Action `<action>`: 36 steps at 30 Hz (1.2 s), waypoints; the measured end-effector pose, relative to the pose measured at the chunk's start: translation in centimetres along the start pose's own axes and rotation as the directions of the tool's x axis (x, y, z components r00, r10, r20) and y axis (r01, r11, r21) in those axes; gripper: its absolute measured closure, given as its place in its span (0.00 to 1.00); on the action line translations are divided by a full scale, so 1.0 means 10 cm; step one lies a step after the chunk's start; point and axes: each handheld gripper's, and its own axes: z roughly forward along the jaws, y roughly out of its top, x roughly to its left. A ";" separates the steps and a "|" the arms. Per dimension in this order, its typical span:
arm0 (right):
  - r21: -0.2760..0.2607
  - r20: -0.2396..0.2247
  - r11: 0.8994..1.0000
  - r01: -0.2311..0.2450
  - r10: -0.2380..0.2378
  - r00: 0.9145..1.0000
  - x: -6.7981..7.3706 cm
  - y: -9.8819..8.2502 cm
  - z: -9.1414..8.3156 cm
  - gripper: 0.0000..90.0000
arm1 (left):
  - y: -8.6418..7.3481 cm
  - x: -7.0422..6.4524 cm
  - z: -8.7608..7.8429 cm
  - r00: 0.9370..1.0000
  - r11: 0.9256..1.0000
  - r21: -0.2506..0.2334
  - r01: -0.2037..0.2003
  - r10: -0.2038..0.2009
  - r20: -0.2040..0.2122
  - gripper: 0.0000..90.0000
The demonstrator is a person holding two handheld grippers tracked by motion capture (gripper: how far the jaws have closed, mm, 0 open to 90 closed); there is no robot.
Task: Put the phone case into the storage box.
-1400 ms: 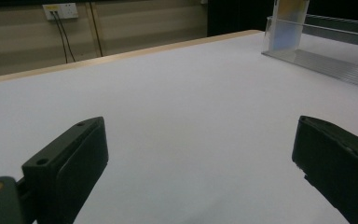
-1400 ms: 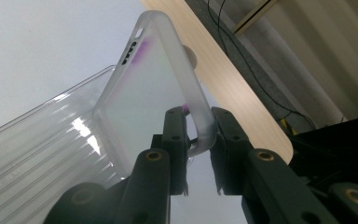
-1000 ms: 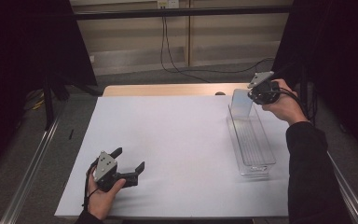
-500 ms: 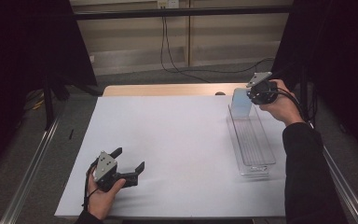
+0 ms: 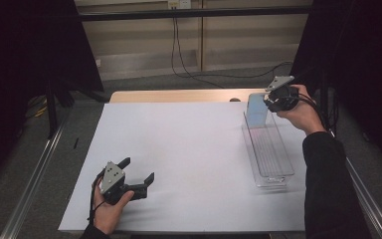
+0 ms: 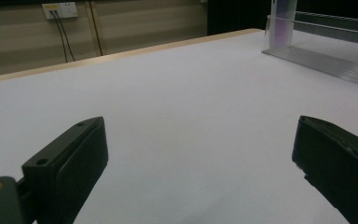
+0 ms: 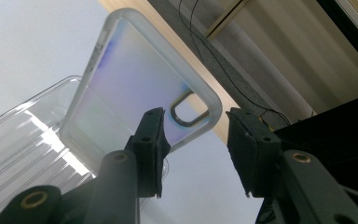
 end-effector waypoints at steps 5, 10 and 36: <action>-0.009 -0.001 1.000 -0.026 0.026 1.000 0.00 0.00 -0.01 0.55 | 0.00 0.00 0.00 1.000 1.000 0.000 -0.001 0.001 -0.001 0.04; -0.031 -0.004 0.997 -0.077 0.077 0.997 -0.01 -0.02 -0.02 0.44 | 0.00 0.01 0.00 1.000 1.000 -0.004 0.006 -0.006 -0.004 0.04; -0.086 -0.074 0.963 -0.256 0.250 0.965 -0.04 -0.20 -0.02 0.04 | 0.00 0.02 0.00 0.999 1.000 -0.010 0.028 -0.028 -0.018 0.04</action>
